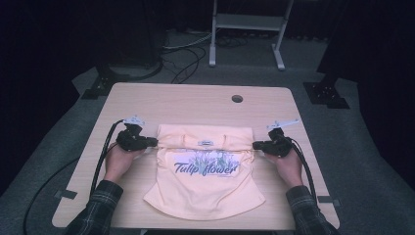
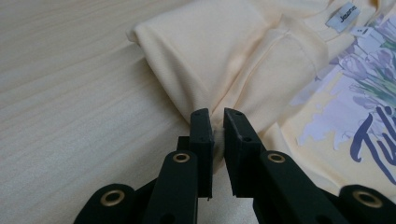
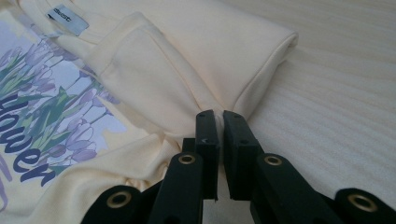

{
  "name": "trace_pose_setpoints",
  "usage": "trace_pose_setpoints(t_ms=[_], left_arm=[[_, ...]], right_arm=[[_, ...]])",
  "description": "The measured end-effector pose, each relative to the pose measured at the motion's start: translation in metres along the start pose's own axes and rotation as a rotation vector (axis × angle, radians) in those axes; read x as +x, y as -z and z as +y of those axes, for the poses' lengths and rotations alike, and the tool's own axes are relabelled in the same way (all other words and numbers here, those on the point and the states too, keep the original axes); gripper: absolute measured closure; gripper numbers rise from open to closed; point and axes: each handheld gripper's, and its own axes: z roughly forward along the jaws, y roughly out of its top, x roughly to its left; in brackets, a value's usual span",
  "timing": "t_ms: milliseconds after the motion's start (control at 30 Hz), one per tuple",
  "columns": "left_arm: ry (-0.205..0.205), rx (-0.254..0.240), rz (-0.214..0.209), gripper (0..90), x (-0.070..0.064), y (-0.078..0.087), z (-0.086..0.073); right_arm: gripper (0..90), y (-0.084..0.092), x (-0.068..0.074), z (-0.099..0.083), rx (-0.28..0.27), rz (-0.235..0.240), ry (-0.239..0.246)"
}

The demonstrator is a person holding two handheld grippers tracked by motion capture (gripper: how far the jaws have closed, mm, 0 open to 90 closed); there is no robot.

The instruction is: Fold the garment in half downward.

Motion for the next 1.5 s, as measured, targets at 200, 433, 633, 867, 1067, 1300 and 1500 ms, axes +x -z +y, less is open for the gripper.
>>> trace_pose_setpoints(t_ms=[200, 433, 633, 867, 1067, 1300, 1500], left_arm=[[-0.007, -0.067, -0.007, 82.4, -0.003, 0.016, 0.004], [-0.006, -0.152, -0.016, 83.0, -0.011, 0.040, 0.008], [-0.018, -0.179, -0.028, 82.9, -0.020, 0.054, 0.009], [-0.034, -0.192, -0.040, 82.9, -0.031, 0.069, 0.008], [-0.043, -0.188, -0.042, 82.9, -0.039, 0.076, -0.001], [-0.053, -0.192, -0.044, 82.9, -0.052, 0.088, -0.011], [-0.059, -0.212, -0.062, 82.9, -0.062, 0.100, -0.018]], right_arm=[[85.4, 0.012, 0.010, 0.003, -0.023, -0.017, 0.028], [85.7, 0.029, 0.022, 0.006, -0.076, -0.013, 0.053], [85.7, 0.047, 0.029, 0.005, -0.134, 0.022, 0.048], [85.6, 0.059, 0.032, 0.001, -0.164, 0.041, 0.041], [85.6, 0.072, 0.039, -0.005, -0.180, 0.057, 0.045], [85.6, 0.080, 0.053, -0.012, -0.189, 0.066, 0.068], [85.6, 0.094, 0.062, -0.018, -0.206, 0.075, 0.079]])
